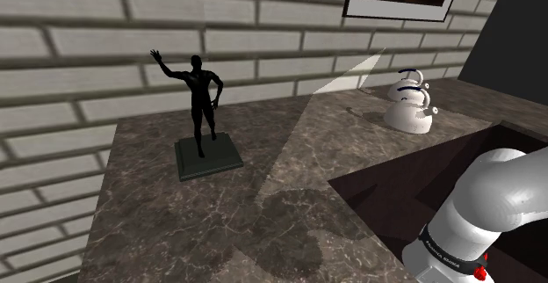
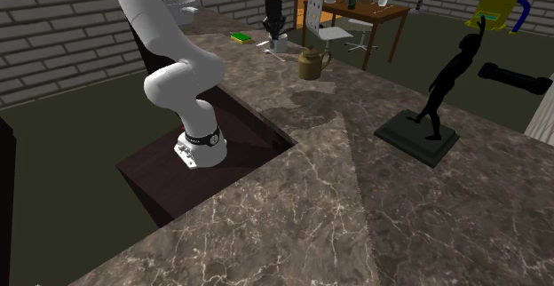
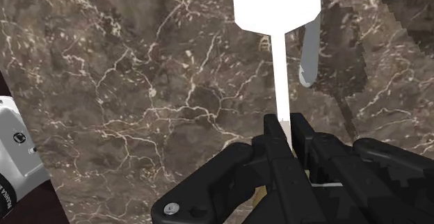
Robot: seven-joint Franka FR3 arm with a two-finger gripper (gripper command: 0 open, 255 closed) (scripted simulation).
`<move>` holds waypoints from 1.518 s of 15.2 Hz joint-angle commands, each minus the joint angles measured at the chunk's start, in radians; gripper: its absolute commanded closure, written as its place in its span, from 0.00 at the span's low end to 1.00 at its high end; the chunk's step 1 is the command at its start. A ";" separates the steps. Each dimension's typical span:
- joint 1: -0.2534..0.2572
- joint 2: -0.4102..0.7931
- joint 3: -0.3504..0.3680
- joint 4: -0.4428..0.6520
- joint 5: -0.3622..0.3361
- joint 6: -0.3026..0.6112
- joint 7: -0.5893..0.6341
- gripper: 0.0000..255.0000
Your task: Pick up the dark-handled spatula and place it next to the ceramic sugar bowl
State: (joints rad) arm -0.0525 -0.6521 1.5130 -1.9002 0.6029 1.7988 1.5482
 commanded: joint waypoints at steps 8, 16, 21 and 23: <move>-0.032 -0.026 0.076 -0.070 0.048 0.095 -0.022 1.00; -0.071 -0.052 0.155 -0.120 0.099 0.176 -0.045 1.00; -0.091 -0.064 0.191 -0.136 0.122 0.208 -0.055 1.00; -0.091 -0.064 0.191 -0.136 0.122 0.208 -0.055 1.00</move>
State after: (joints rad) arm -0.1436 -0.7159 1.7032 -2.0352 0.7242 2.0057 1.4937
